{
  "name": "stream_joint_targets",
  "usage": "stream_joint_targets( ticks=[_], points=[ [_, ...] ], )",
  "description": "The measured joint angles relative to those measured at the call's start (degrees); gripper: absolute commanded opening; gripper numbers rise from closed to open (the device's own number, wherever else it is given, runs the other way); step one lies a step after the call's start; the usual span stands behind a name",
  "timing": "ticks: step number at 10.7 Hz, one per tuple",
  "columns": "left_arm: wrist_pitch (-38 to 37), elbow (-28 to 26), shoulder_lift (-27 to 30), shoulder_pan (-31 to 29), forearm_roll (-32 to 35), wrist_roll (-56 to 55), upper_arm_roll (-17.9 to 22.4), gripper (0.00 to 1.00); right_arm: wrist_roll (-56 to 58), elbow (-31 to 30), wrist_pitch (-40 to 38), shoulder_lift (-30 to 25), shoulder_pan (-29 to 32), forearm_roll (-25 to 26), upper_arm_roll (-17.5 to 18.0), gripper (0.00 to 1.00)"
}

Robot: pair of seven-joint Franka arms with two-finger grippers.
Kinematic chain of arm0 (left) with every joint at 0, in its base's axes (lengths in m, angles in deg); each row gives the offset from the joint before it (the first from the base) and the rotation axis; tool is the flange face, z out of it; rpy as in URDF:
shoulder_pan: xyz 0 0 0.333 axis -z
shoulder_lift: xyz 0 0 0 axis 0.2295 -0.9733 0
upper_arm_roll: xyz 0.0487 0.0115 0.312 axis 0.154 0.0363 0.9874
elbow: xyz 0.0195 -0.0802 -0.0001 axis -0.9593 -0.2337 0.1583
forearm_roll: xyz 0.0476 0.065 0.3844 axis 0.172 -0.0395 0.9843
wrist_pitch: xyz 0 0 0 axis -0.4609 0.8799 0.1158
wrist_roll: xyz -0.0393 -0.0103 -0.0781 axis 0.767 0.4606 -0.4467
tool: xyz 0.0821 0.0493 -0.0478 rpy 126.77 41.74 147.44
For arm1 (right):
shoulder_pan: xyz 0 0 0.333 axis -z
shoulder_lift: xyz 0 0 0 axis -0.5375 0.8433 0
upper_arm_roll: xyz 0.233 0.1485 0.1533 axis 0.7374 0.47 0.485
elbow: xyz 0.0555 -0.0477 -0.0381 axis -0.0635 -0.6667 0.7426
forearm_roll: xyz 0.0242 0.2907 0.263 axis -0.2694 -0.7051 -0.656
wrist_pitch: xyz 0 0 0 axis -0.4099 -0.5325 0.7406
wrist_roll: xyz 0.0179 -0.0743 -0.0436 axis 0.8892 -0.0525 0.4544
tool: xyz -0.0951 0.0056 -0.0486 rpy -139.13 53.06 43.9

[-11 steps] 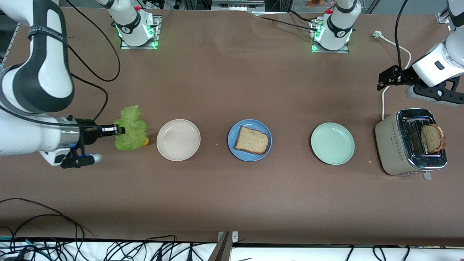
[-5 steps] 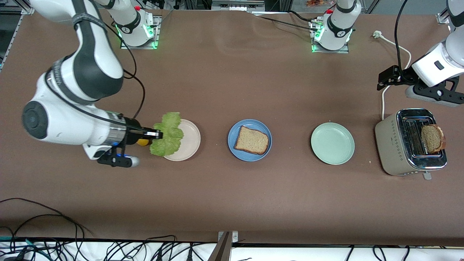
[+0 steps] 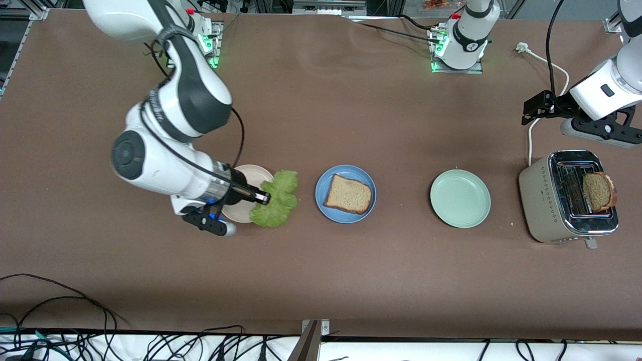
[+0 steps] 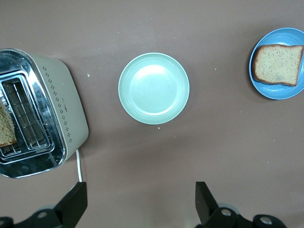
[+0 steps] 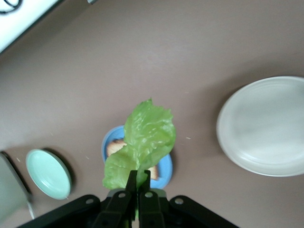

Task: Make sandwich in blue plate with both arms
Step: 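Move the lettuce over the blue plate and lower it onto the toast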

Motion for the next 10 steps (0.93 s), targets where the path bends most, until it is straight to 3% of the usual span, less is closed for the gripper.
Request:
stream_joint_targets(
  ticks=[6, 10],
  points=[
    [0.0, 0.0, 0.0, 0.0, 0.0, 0.0, 0.0, 1.00, -16.3, -0.6, 15.6, 5.0, -7.5, 0.0, 0.4, 0.00],
    [0.0, 0.0, 0.0, 0.0, 0.0, 0.0, 0.0, 1.00, -20.2, -6.2, 27.9, 7.3, -12.7, 0.0, 0.5, 0.00]
  ],
)
